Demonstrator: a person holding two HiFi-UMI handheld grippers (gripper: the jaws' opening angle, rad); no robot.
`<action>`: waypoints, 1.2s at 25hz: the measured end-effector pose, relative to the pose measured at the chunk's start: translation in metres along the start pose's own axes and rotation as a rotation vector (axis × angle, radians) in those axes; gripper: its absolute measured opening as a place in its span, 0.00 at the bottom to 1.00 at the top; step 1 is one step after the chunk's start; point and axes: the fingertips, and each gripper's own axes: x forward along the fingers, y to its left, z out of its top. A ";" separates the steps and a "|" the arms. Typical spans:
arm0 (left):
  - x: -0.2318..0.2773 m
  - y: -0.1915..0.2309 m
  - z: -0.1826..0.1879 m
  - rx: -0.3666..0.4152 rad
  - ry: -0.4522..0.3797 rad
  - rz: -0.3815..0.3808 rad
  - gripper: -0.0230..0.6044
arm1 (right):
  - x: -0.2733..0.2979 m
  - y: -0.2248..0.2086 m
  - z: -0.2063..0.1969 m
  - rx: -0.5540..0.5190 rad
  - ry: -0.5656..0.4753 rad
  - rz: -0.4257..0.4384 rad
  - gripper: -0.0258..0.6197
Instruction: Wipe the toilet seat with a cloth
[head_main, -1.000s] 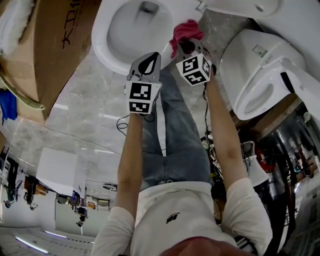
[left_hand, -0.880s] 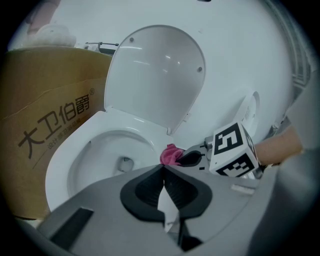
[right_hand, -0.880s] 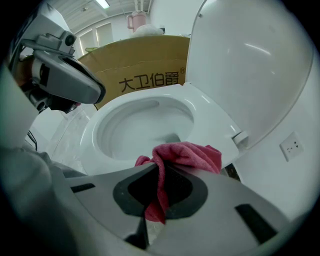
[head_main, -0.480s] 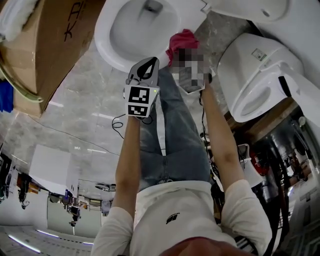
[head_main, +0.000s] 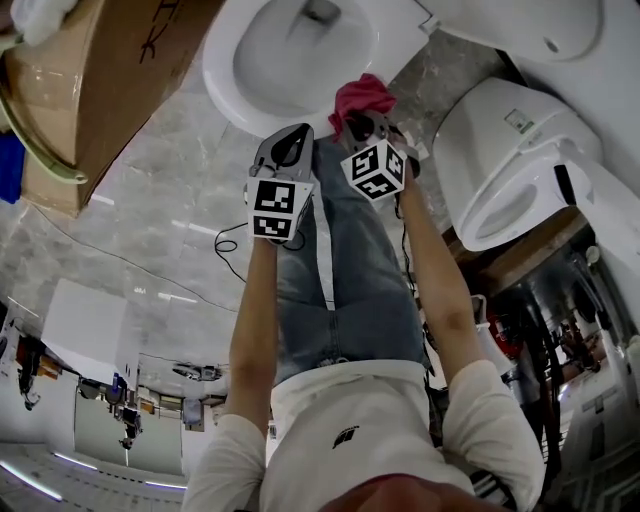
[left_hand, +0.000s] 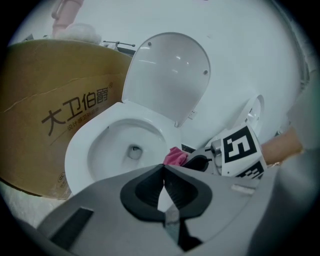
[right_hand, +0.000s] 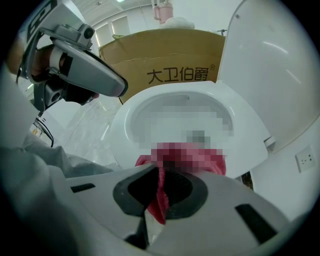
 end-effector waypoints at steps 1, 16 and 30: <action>-0.002 0.001 -0.002 -0.006 -0.002 0.003 0.05 | 0.001 0.003 0.000 -0.009 0.004 0.005 0.06; -0.047 0.040 -0.029 -0.099 -0.042 0.087 0.05 | 0.015 0.061 0.021 -0.120 0.035 0.096 0.06; -0.077 0.077 -0.050 -0.179 -0.052 0.151 0.05 | 0.035 0.102 0.063 -0.158 0.020 0.158 0.06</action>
